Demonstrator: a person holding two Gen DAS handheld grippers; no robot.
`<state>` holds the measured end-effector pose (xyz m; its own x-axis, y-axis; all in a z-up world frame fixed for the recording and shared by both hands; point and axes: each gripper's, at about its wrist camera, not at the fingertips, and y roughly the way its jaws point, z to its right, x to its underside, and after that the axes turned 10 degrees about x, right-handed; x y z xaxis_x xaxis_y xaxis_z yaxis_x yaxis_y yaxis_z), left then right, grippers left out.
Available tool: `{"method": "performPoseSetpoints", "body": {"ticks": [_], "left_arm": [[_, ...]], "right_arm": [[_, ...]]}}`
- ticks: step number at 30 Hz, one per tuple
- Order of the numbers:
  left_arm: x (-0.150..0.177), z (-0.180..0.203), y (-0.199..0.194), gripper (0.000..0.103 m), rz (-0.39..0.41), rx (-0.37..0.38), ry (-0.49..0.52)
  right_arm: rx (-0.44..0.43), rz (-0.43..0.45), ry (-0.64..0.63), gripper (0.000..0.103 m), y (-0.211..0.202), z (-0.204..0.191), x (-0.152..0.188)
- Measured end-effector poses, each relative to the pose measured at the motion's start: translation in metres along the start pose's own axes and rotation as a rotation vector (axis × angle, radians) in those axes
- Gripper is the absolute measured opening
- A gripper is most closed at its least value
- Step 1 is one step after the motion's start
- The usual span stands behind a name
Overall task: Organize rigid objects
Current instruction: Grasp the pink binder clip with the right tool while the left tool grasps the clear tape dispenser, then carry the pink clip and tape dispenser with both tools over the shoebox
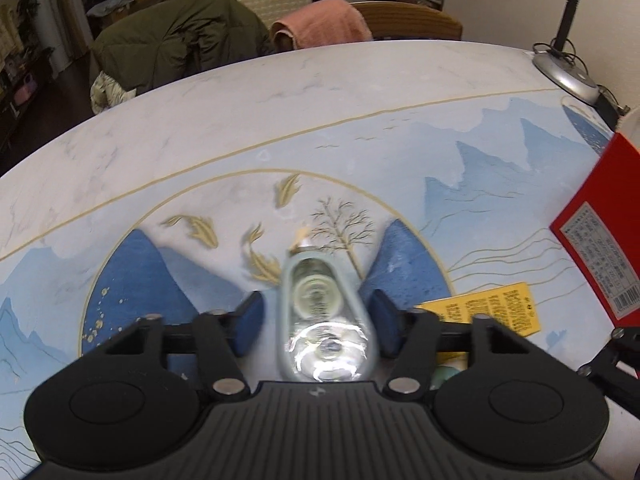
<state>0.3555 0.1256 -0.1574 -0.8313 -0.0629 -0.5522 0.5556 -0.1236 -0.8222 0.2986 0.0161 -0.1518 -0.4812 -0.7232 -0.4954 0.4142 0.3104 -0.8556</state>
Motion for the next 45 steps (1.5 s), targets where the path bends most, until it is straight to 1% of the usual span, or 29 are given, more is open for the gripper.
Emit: {"method": "performPoseSetpoints", "body": {"ticks": [2, 3, 11, 18, 27, 32, 36, 45], "left_arm": [[0.0, 0.0, 0.0, 0.049, 0.0, 0.004, -0.001], [0.001, -0.001, -0.001, 0.048, 0.001, 0.006, -0.006], [0.011, -0.003, -0.009, 0.048, -0.005, 0.007, -0.032], [0.031, -0.007, -0.026, 0.048, -0.005, 0.015, -0.076], [0.055, -0.003, -0.053, 0.048, -0.002, 0.026, -0.107], [0.064, 0.008, -0.073, 0.048, 0.014, 0.04, -0.111], [0.068, 0.021, -0.091, 0.048, 0.028, 0.068, -0.106], [0.067, 0.062, -0.133, 0.048, 0.065, 0.116, -0.07]], "right_arm": [[0.001, 0.0, -0.002, 0.048, -0.002, -0.001, 0.0], [0.004, -0.003, -0.003, 0.048, -0.002, -0.001, -0.001], [0.005, -0.022, -0.003, 0.048, -0.008, -0.003, 0.002], [0.001, -0.036, 0.014, 0.048, -0.021, -0.001, 0.005], [-0.007, -0.034, 0.026, 0.048, -0.045, -0.002, 0.015], [-0.009, -0.026, 0.041, 0.048, -0.064, -0.001, 0.023], [-0.023, -0.011, 0.061, 0.048, -0.083, 0.004, 0.029], [-0.041, 0.047, 0.094, 0.048, -0.13, 0.023, 0.043]]}}
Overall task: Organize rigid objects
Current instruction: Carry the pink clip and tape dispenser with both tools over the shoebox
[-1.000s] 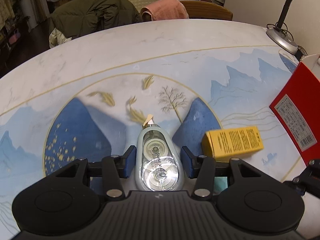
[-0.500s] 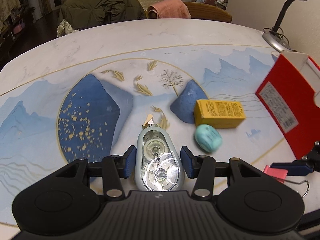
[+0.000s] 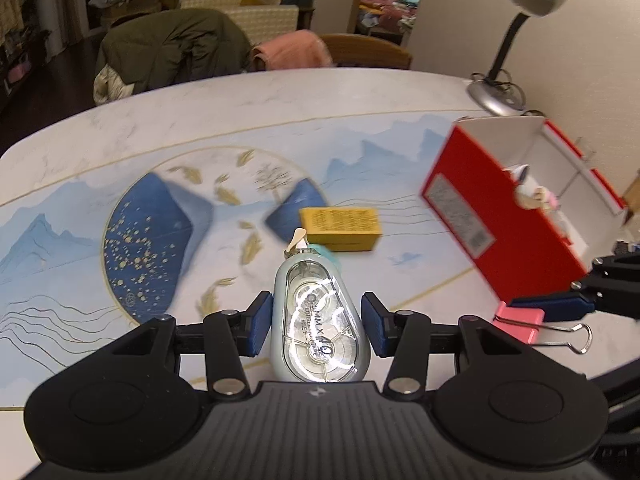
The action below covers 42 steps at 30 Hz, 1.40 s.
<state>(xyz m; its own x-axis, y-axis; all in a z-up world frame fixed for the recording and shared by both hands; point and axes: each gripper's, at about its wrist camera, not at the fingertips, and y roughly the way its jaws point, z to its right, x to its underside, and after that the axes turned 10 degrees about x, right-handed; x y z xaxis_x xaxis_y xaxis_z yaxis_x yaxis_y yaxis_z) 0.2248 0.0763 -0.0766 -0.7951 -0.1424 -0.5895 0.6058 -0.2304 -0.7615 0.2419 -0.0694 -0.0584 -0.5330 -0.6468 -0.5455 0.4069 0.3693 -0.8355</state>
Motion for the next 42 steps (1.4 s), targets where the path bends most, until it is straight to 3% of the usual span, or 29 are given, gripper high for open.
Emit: {"method": "performPoseSetpoints", "body": {"ticks": [8, 17, 31, 42], "left_arm": [[-0.01, 0.053, -0.016, 0.048, 0.019, 0.042, 0.051], [-0.03, 0.122, -0.005, 0.048, 0.032, 0.075, 0.127], [-0.071, 0.218, 0.047, 0.048, 0.018, 0.106, 0.233], [-0.092, 0.245, 0.107, 0.048, -0.049, 0.078, 0.229]], "right_arm": [[-0.003, 0.051, 0.045, 0.048, -0.036, 0.038, 0.011], [0.022, 0.094, 0.109, 0.048, -0.06, 0.102, 0.026], [0.107, 0.134, 0.202, 0.048, -0.068, 0.211, 0.047], [0.187, 0.114, 0.255, 0.048, -0.048, 0.281, 0.059]]}}
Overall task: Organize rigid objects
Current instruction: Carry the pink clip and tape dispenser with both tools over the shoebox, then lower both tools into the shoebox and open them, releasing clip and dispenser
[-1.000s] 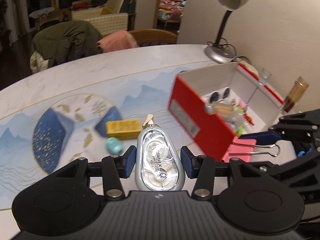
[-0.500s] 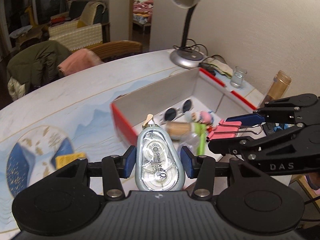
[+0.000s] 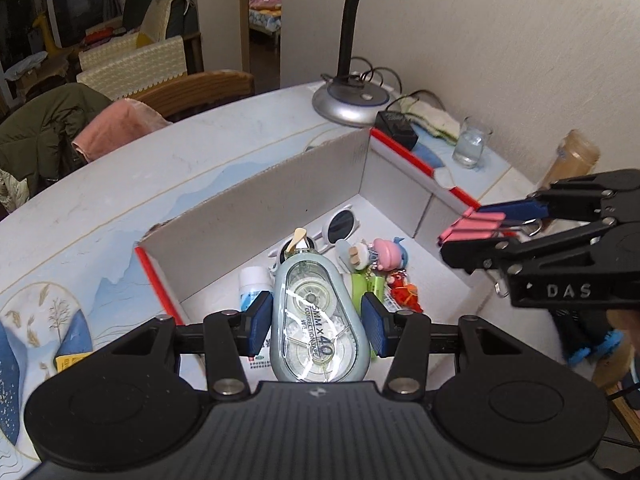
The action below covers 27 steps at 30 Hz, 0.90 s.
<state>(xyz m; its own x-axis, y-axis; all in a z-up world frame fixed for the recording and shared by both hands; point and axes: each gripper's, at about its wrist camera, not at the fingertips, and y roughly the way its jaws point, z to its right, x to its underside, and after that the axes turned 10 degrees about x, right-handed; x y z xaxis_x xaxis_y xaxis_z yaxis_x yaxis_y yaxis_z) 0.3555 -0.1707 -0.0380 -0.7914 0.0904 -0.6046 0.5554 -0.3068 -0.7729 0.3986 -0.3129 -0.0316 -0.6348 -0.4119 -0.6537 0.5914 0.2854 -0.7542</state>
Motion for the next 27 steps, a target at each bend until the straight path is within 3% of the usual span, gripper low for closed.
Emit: {"method": "performPoseSetpoints", "body": {"ticks": [14, 27], "left_arm": [[-0.029, -0.017, 0.065, 0.048, -0.082, -0.061, -0.021], [-0.041, -0.009, 0.103, 0.048, -0.137, -0.029, 0.021]], "right_arm": [[-0.036, -0.092, -0.089, 0.048, 0.055, 0.008, 0.002], [-0.058, -0.156, -0.188, 0.048, 0.079, -0.01, 0.015]]}}
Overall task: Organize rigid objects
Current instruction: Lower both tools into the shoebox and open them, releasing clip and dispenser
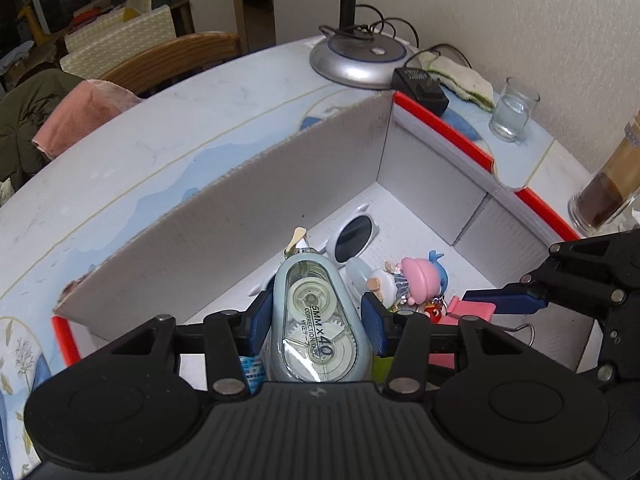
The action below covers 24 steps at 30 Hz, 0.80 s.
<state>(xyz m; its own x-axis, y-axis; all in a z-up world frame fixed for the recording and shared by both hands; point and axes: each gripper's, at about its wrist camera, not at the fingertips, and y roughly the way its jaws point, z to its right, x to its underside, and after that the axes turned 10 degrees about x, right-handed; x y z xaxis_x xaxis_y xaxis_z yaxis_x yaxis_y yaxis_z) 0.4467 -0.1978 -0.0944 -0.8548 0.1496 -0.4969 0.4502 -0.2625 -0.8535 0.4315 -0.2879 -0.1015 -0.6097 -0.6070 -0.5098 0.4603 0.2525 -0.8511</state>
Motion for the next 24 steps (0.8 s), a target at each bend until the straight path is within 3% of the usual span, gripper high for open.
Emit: {"method": "performPoseSetpoints", "body": {"ticks": [17, 24], "left_arm": [[0.004, 0.0, 0.016, 0.048, -0.057, 0.002, -0.01], [0.009, -0.001, 0.01, 0.049, -0.046, 0.014, -0.039]], "right_arm": [[0.011, -0.037, -0.002, 0.05, 0.011, 0.001, 0.005], [0.012, -0.027, 0.004, 0.061, 0.003, 0.0, 0.005]]}}
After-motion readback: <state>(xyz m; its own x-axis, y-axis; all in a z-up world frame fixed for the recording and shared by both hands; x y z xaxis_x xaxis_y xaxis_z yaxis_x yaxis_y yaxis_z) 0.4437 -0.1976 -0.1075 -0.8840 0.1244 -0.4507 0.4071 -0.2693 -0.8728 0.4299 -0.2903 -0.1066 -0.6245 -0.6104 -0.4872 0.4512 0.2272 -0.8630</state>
